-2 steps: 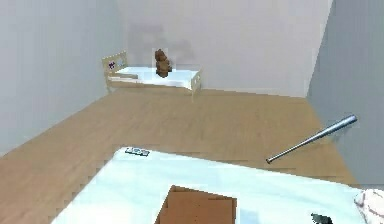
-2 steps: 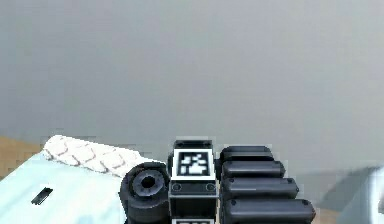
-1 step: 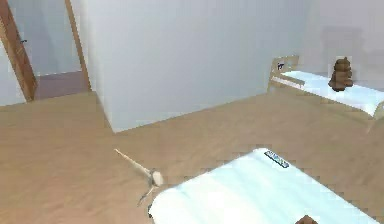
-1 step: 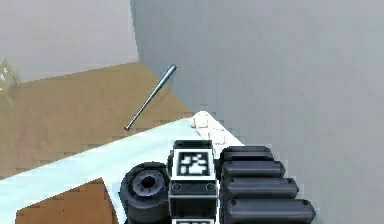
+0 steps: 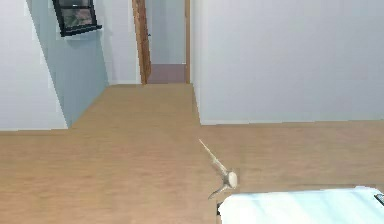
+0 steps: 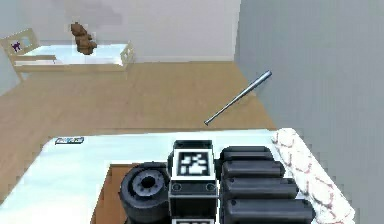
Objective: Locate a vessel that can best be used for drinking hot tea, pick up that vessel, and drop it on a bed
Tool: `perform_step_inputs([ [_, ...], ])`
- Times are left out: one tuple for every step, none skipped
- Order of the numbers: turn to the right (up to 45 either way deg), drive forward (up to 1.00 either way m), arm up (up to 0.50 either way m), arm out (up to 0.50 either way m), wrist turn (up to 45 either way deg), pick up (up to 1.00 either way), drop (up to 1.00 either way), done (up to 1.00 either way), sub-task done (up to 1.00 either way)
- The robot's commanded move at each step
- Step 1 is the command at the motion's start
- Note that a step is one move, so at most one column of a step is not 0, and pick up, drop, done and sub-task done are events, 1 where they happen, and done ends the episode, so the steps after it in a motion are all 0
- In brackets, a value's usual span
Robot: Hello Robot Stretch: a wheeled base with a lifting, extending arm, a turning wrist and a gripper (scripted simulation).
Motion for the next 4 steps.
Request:
perform_step_inputs([
  [0.0, 0.1, 0.0, 0.0, 0.0, 0.0, 0.0, 0.0, 0.0],
  [45.0, 0.0, 0.0, 0.0, 0.0, 0.0, 0.0, 0.0, 0.0],
  [45.0, 0.0, 0.0, 0.0, 0.0, 0.0, 0.0, 0.0, 0.0],
  [45.0, 0.0, 0.0, 0.0, 0.0, 0.0, 0.0, 0.0, 0.0],
])
